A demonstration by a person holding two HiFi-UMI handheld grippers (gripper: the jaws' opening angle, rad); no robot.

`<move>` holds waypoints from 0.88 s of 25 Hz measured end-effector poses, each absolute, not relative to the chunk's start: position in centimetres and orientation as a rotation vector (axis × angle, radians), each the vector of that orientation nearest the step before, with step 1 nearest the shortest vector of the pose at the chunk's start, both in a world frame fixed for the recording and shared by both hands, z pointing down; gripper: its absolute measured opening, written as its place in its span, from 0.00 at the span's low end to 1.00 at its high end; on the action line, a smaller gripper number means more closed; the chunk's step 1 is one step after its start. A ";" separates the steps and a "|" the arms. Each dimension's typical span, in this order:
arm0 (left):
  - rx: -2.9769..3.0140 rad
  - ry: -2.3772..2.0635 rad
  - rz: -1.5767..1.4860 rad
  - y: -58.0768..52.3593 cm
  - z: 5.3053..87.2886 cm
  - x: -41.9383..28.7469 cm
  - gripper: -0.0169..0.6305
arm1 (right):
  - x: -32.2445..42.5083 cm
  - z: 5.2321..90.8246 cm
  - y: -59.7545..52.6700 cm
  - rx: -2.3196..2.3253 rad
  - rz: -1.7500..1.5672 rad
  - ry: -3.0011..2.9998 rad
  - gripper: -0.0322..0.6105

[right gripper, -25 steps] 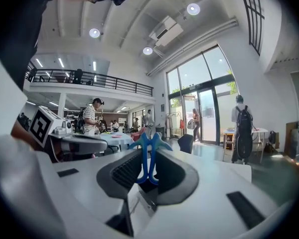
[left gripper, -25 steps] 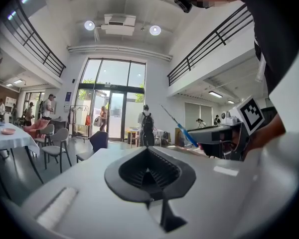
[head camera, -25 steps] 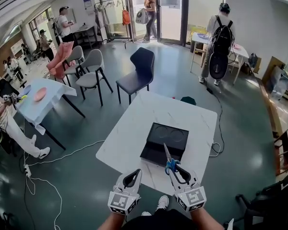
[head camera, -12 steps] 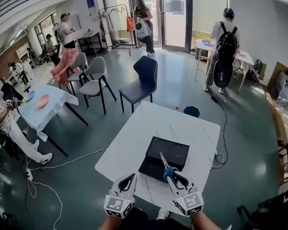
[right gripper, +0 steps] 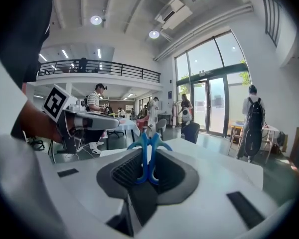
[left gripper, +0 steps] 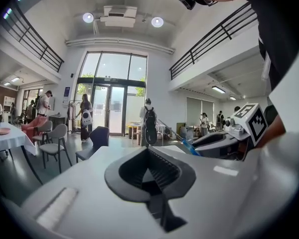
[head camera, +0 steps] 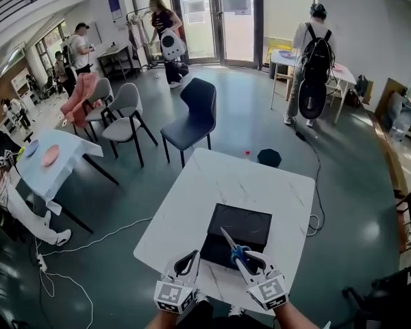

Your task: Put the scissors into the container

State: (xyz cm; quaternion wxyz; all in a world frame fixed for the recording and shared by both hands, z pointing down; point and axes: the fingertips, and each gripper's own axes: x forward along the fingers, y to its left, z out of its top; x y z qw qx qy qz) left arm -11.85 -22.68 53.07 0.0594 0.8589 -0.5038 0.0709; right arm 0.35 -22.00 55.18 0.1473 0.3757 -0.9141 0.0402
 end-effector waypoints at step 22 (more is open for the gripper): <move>2.585 -1.388 0.240 -26.5 57.4 -12.6 0.04 | -0.1 68.5 -23.7 0.691 -0.031 -2.159 0.19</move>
